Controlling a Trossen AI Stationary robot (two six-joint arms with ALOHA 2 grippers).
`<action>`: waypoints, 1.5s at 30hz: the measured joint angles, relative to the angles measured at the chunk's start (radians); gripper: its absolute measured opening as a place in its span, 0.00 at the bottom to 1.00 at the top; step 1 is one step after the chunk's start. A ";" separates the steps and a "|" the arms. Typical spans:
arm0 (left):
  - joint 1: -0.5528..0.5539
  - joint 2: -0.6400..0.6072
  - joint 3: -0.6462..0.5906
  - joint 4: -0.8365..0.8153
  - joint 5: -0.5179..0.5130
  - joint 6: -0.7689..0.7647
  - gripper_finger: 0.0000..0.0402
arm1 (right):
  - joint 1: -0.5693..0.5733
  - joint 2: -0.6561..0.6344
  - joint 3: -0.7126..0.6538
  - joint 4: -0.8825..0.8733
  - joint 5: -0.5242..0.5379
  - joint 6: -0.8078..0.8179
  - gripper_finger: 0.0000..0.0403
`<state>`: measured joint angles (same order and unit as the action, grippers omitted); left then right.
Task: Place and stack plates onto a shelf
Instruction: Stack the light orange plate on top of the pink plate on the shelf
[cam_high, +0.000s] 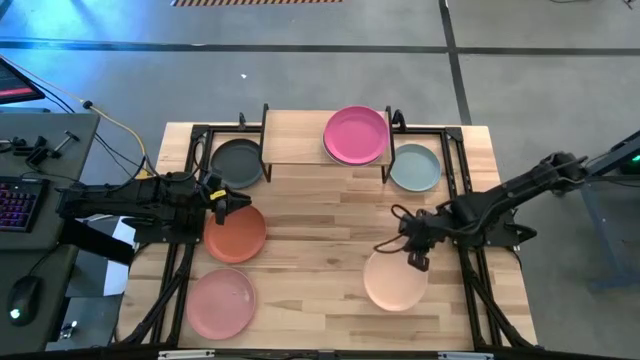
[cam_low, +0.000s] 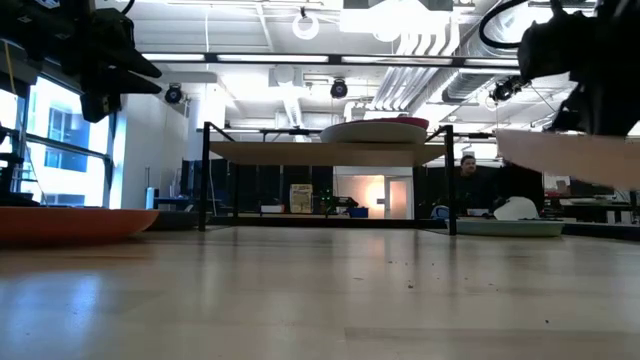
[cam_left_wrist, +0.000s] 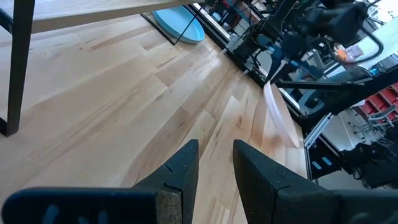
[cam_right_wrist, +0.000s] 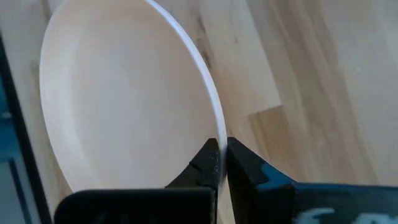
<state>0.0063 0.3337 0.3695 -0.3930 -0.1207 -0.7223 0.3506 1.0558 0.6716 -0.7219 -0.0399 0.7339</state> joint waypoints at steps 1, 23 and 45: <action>0.000 0.000 0.000 -0.001 0.000 0.000 0.22 | -0.012 -0.010 0.000 0.000 -0.005 0.003 0.00; 0.000 0.000 0.000 -0.006 -0.024 0.009 0.22 | -0.469 -0.093 0.181 0.001 -0.070 -0.088 0.00; 0.000 0.000 0.000 -0.004 -0.077 -0.008 0.22 | -1.001 0.143 0.523 0.000 -0.079 -0.217 0.00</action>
<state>0.0063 0.3336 0.3695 -0.3969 -0.1977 -0.7303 -0.6507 1.1984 1.1948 -0.7219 -0.1184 0.5171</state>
